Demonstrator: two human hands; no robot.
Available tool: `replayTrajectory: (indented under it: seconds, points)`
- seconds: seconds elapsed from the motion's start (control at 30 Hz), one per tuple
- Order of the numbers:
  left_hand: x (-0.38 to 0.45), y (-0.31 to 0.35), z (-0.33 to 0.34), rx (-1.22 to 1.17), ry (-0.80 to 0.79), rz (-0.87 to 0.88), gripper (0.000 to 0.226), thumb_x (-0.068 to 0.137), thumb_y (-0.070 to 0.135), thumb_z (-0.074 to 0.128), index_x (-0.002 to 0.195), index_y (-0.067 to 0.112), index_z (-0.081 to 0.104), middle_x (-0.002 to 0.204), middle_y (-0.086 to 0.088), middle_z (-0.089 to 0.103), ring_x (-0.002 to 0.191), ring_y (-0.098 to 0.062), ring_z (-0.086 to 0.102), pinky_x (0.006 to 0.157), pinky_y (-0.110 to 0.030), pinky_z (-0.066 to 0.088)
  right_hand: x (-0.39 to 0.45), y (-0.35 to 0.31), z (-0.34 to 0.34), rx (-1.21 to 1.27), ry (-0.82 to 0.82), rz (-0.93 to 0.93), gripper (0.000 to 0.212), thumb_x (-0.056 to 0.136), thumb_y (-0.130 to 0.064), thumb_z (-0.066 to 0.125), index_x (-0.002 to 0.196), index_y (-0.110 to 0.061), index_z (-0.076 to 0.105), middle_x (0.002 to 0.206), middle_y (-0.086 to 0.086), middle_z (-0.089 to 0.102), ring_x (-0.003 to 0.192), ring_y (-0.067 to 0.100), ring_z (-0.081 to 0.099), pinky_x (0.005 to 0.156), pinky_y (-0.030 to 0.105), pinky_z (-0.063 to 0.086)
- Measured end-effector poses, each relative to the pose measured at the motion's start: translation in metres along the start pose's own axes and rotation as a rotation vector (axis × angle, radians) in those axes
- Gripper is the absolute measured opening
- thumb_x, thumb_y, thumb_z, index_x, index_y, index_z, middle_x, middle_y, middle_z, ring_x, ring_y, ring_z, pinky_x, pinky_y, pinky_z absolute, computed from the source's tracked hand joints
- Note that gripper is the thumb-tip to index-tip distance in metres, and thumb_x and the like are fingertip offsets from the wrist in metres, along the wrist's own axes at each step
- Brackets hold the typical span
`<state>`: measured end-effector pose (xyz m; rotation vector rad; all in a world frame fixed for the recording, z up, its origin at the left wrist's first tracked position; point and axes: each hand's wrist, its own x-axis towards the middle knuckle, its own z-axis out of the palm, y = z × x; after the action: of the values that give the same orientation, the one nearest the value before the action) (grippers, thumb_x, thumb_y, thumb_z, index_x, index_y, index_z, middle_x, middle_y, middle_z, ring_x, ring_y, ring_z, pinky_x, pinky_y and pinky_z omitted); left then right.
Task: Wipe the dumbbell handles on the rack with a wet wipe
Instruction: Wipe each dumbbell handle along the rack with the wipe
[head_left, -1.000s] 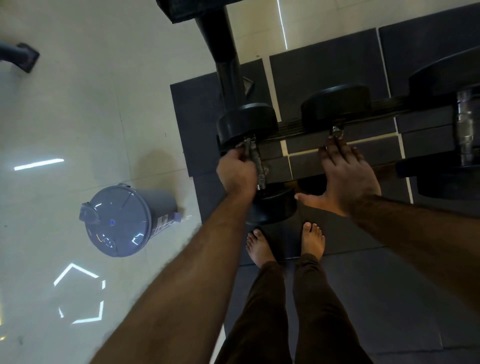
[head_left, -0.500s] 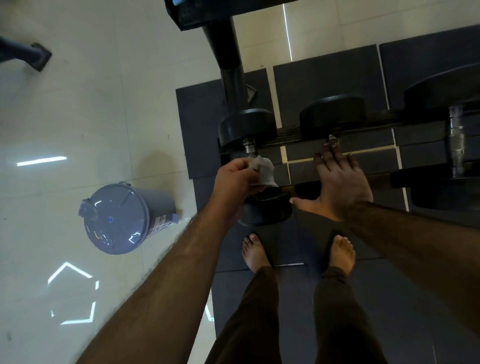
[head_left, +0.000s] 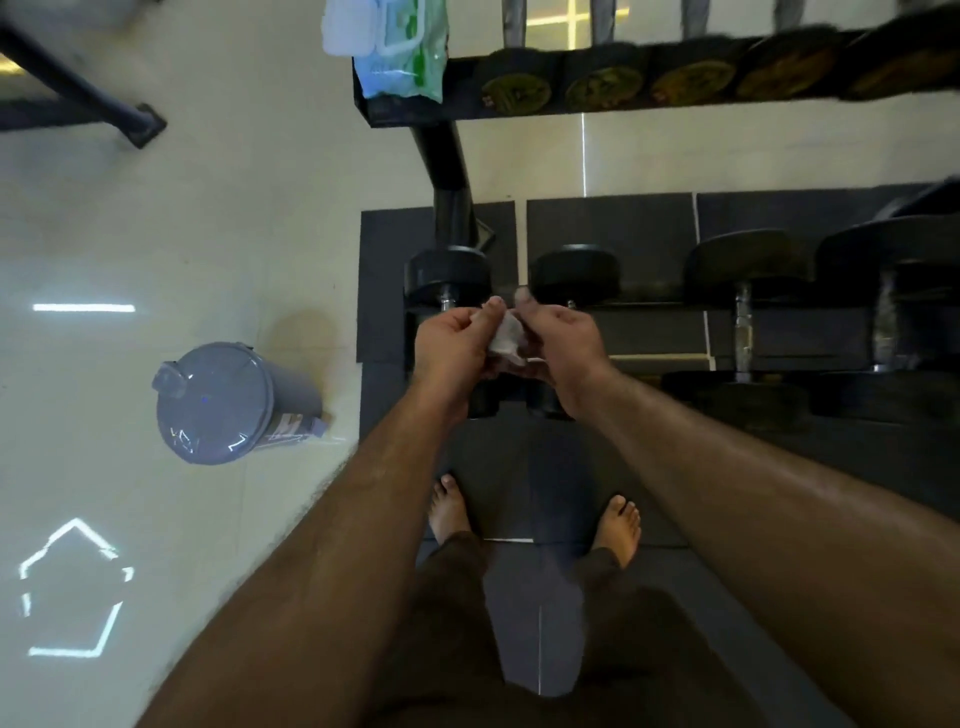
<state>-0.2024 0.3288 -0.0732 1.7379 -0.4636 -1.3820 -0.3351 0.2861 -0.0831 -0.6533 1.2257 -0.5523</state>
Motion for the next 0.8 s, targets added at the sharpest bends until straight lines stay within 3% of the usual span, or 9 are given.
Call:
replayTrajectory:
  seconds: [0.1,0.2,0.3,0.37,0.43,0.5,0.6,0.7,0.8]
  points:
    - [-0.017,0.012,0.021,0.190,0.149,0.085,0.047,0.093,0.056,0.073,0.081,0.010,0.077,0.075,-0.011,0.077,0.076,-0.033,0.077,0.070,-0.054,0.065,-0.026,-0.026,-0.016,0.052,-0.078,0.013,0.010,0.098,-0.011,0.077,0.106,-0.005,0.076,0.094,0.011,0.080,0.081,0.023,0.078,0.066,0.031,0.063]
    - [-0.033,0.024,0.041,0.199,0.202,0.107,0.050,0.095,0.057,0.069,0.079,0.010,0.076,0.070,-0.009,0.075,0.066,-0.025,0.072,0.063,-0.045,0.061,-0.042,-0.044,-0.037,0.043,-0.095,0.022,0.022,0.093,0.003,0.077,0.115,-0.001,0.074,0.098,0.012,0.079,0.081,0.023,0.079,0.065,0.029,0.062]
    - [-0.052,0.036,0.057,0.050,0.104,0.085,0.026,0.100,0.034,0.072,0.110,0.010,0.074,0.094,-0.014,0.080,0.086,-0.030,0.078,0.070,-0.042,0.064,-0.055,-0.063,-0.057,-0.010,-0.050,-0.064,0.023,0.092,0.010,0.075,0.108,-0.006,0.076,0.100,0.011,0.077,0.090,0.024,0.077,0.076,0.035,0.066]
    - [-0.071,0.050,0.063,-0.037,0.009,0.126,0.036,0.099,0.018,0.073,0.132,0.015,0.060,0.105,-0.015,0.079,0.095,-0.030,0.078,0.076,-0.042,0.065,-0.071,-0.079,-0.067,-0.102,-0.036,-0.160,0.030,0.094,0.012,0.071,0.113,-0.012,0.075,0.107,0.009,0.077,0.102,0.025,0.076,0.085,0.037,0.066]
    - [-0.092,0.065,0.065,-0.011,-0.043,0.216,0.047,0.098,0.013,0.073,0.139,0.019,0.051,0.105,-0.015,0.079,0.098,-0.032,0.078,0.084,-0.049,0.064,-0.092,-0.096,-0.077,-0.251,-0.053,-0.336,0.044,0.096,0.013,0.065,0.127,-0.017,0.072,0.120,0.001,0.073,0.109,0.009,0.072,0.088,0.028,0.063]
    - [-0.111,0.085,0.067,0.094,-0.045,0.309,0.046,0.098,0.017,0.074,0.137,0.024,0.051,0.105,-0.014,0.078,0.098,-0.032,0.077,0.089,-0.055,0.063,-0.111,-0.114,-0.087,-0.576,-0.052,-0.680,0.051,0.096,0.004,0.071,0.138,-0.024,0.070,0.142,-0.003,0.060,0.126,-0.001,0.060,0.101,0.023,0.057]
    - [-0.139,0.122,0.070,0.210,-0.063,0.440,0.043,0.098,0.026,0.071,0.136,0.034,0.051,0.103,-0.013,0.076,0.098,-0.036,0.075,0.089,-0.062,0.060,-0.128,-0.145,-0.095,-0.867,-0.134,-1.002,0.044,0.093,-0.011,0.082,0.134,-0.024,0.075,0.151,0.000,0.057,0.135,0.010,0.056,0.110,0.027,0.053]
    - [-0.162,0.157,0.070,0.229,-0.112,0.556,0.041,0.107,0.023,0.057,0.142,0.041,0.046,0.108,-0.013,0.074,0.099,-0.034,0.074,0.089,-0.056,0.062,-0.153,-0.185,-0.090,-0.821,-0.221,-0.901,0.041,0.088,-0.014,0.088,0.128,-0.019,0.079,0.129,-0.005,0.072,0.117,0.008,0.069,0.101,0.032,0.060]
    - [-0.181,0.180,0.071,0.218,-0.149,0.679,0.048,0.110,0.019,0.051,0.151,0.041,0.039,0.101,-0.009,0.071,0.094,-0.029,0.073,0.083,-0.047,0.061,-0.177,-0.222,-0.085,-0.743,-0.339,-0.714,0.042,0.085,-0.016,0.091,0.125,-0.017,0.079,0.109,-0.007,0.081,0.098,0.008,0.077,0.089,0.028,0.064]
